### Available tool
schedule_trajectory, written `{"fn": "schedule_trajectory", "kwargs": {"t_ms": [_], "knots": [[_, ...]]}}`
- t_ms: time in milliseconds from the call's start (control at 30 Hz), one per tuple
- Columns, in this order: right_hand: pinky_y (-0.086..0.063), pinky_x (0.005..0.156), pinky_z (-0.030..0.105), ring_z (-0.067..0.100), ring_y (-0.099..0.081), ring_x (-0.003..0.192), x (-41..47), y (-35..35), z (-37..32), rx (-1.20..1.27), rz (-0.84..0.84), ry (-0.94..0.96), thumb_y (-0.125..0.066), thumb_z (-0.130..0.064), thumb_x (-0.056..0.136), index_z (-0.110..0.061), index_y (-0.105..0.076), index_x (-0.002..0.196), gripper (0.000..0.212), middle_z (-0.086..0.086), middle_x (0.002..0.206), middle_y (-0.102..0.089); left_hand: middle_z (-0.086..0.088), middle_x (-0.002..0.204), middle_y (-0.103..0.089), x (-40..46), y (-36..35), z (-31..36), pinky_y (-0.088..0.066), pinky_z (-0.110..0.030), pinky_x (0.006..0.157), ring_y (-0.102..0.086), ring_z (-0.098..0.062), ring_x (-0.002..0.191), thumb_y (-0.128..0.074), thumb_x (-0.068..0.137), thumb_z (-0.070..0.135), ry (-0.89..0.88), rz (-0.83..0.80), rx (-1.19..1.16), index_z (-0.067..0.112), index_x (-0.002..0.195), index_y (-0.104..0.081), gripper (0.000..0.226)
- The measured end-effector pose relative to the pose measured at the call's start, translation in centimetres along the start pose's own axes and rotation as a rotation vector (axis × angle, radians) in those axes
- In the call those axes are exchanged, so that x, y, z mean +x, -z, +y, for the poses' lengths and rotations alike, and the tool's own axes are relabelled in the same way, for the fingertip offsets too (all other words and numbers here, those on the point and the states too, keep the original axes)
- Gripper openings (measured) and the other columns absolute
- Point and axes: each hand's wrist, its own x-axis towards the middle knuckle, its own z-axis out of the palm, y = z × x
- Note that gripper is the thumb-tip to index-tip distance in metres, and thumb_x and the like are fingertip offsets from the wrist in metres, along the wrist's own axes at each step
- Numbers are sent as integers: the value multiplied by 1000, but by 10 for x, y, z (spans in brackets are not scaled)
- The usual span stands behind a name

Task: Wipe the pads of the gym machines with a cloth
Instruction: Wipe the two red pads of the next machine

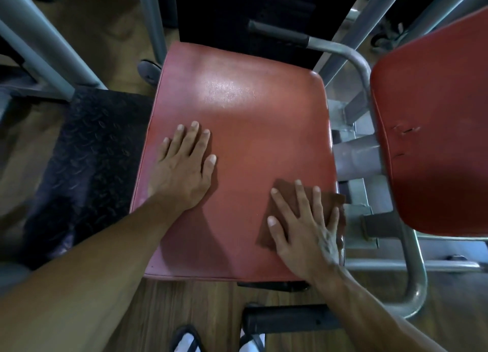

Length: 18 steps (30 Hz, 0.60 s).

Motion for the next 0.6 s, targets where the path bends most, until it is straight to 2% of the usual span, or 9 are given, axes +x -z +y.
{"fn": "schedule_trajectory", "kwargs": {"t_ms": [67,133,200,267,333,400,467,533,600], "knots": [[3,116,69,30,21,151,11,4,-23,15,-16,2,-11,-66,97,-54,9,151,59,-5,166,18,2,167,-3,1,-1,-1,-3,-41,123,2,-20,153,-16,103,46,-22,11,-34,25,158,-13,59],[8,114,70,32,21,151,21,3,-59,22,-4,85,-14,-64,98,-51,9,152,60,-4,166,19,1,165,-14,4,-2,-4,-5,-41,122,-6,-21,153,-18,102,44,-44,41,-146,23,156,-25,58],[10,113,70,34,21,151,29,3,-96,67,14,170,-19,-61,98,-49,-1,153,59,-2,166,16,1,162,-27,6,1,-8,-7,-40,122,-14,-19,152,-24,99,42,-13,71,-377,20,150,-40,57],[12,112,70,33,21,151,35,4,-121,133,22,249,-24,-58,99,-48,-8,153,57,-2,167,14,1,157,-38,8,10,-11,-12,-37,123,-22,-16,149,-34,102,34,49,89,-600,18,142,-51,46],[9,116,64,28,14,153,42,10,-125,265,29,305,-26,-52,101,-45,-15,154,54,-4,167,7,-1,154,-43,6,18,-10,-16,-29,121,-27,-15,148,-42,105,24,88,104,-673,17,138,-56,37],[-3,121,53,23,-5,154,51,18,-104,451,189,260,-25,-48,100,-36,-31,152,53,-2,167,-12,-4,154,-42,-4,23,1,-18,-31,121,-29,-19,147,-41,103,30,47,163,-595,15,139,-54,41],[-12,123,49,21,-17,152,64,20,-61,496,314,122,-21,-47,97,-27,-40,149,59,0,163,-27,-3,155,-40,-20,22,25,-15,-38,121,-26,-21,148,-37,102,36,-27,196,-535,17,143,-50,47],[-9,123,51,19,-11,153,72,16,-18,329,248,56,-13,-49,95,-27,-32,153,65,-2,165,-21,0,159,-33,-35,9,51,-11,-43,119,-21,-22,150,-31,102,43,-103,134,-389,23,148,-43,51],[0,124,48,17,0,154,72,9,0,175,143,80,-4,-50,95,-30,-21,157,67,-5,167,-10,3,164,-21,-42,-9,71,-4,-51,118,-12,-24,152,-23,100,55,-146,31,-111,33,153,-32,58]]}}
